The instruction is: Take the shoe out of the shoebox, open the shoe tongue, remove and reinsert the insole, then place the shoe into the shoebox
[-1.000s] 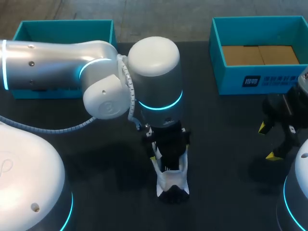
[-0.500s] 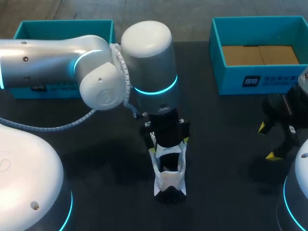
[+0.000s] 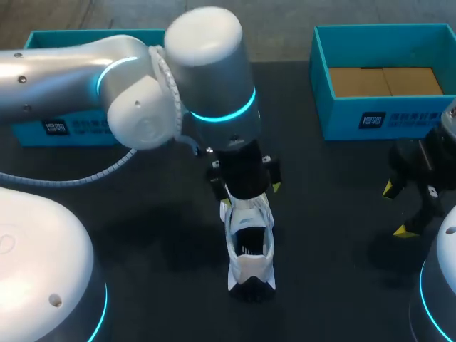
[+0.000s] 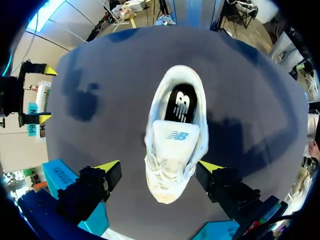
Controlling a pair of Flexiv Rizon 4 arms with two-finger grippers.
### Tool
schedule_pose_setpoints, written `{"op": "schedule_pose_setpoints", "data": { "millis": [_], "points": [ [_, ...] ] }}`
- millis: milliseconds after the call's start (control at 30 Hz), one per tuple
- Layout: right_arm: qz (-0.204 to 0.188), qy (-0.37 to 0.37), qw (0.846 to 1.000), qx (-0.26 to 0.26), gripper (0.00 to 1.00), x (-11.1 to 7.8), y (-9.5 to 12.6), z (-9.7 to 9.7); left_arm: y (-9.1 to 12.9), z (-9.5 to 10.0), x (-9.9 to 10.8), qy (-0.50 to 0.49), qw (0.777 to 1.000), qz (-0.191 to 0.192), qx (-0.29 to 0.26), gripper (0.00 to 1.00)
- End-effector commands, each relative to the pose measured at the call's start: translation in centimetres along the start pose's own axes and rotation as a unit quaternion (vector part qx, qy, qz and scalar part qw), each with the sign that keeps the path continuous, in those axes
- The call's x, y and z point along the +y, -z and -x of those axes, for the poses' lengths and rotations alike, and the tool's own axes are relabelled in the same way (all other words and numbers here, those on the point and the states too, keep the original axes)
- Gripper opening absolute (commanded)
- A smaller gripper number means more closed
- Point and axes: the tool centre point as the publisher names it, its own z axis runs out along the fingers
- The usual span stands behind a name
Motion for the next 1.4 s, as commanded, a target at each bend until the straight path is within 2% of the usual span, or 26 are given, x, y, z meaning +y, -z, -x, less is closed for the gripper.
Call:
{"op": "schedule_pose_setpoints", "data": {
  "millis": [33, 100, 200, 267, 333, 367, 467, 533, 667, 733, 1400],
  "points": [
    [-0.001, -0.001, 1.000, -0.001, 1.00, 0.0, -0.1, -0.1, 1.9, -1.2, 0.4, -0.008, 1.000, -0.011, -0.012, 1.00],
    [-0.001, -0.001, 1.000, -0.001, 1.00, 0.0, -0.1, -0.1, 2.3, -1.2, 0.4, -0.009, 1.000, -0.010, -0.013, 0.98],
    [-0.001, -0.001, 1.000, -0.001, 1.00, 0.0, -0.1, -0.1, 2.9, -1.2, 0.4, -0.011, 1.000, -0.009, -0.014, 0.78],
    [-0.001, -0.001, 1.000, -0.001, 1.00, 0.0, -0.1, -0.1, 3.2, -1.3, 0.4, -0.015, 1.000, -0.011, -0.010, 0.73],
    [-0.001, -0.001, 1.000, -0.001, 1.00, 0.0, -0.1, -0.1, 3.3, -1.4, 0.1, -0.021, 1.000, -0.017, -0.008, 0.45],
    [-0.001, -0.001, 1.000, -0.001, 1.00, 0.0, -0.1, -0.1, 3.2, -1.5, -0.1, -0.024, 0.999, -0.021, -0.008, 0.36],
    [-0.001, -0.001, 1.000, -0.001, 1.00, 0.0, -0.1, -0.1, 2.8, -1.7, -0.8, -0.031, 0.999, -0.027, -0.006, 0.29],
    [-0.001, -0.001, 1.000, -0.001, 1.00, 0.0, -0.1, -0.1, 2.5, -1.9, -1.1, -0.032, 0.999, -0.029, -0.005, 0.27],
    [-0.001, -0.001, 1.000, -0.001, 1.00, 0.0, -0.1, -0.1, 1.7, -2.2, -1.5, -0.032, 0.999, -0.035, -0.004, 0.16],
    [-0.001, -0.001, 1.000, -0.001, 1.00, 0.0, -0.1, -0.1, 1.2, -2.4, -1.7, -0.034, 0.999, -0.040, -0.003, 0.14],
    [-0.001, -0.001, 1.000, -0.001, 1.00, 0.0, -0.1, -0.1, -4.4, -3.2, -4.0, -0.051, 0.995, -0.086, 0.011, 0.14]
  ]
}}
